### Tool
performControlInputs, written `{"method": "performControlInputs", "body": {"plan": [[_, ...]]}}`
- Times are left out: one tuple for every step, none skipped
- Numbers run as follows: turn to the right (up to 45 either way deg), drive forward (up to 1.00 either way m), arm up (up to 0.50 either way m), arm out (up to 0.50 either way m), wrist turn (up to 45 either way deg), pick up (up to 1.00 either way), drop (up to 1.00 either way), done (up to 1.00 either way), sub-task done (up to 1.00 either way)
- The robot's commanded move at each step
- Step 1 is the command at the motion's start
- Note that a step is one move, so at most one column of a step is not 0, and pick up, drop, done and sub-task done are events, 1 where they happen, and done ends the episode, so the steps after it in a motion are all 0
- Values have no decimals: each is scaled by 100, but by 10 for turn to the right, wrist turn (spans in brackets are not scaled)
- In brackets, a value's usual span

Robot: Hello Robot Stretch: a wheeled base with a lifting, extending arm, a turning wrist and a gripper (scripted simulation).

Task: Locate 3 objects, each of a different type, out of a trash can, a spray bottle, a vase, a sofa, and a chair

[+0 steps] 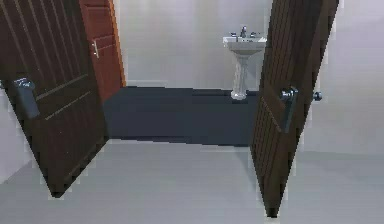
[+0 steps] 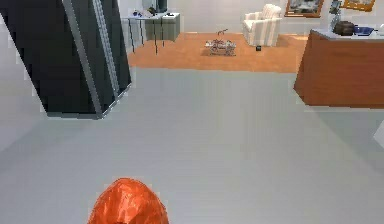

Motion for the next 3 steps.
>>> {"method": "performControlInputs", "body": {"plan": [[60, 0, 0, 0, 0, 0, 0, 0, 0], [0, 100, 0, 0, 0, 0, 0, 0, 0], [0, 100, 0, 0, 0, 0, 0, 0, 0]]}}
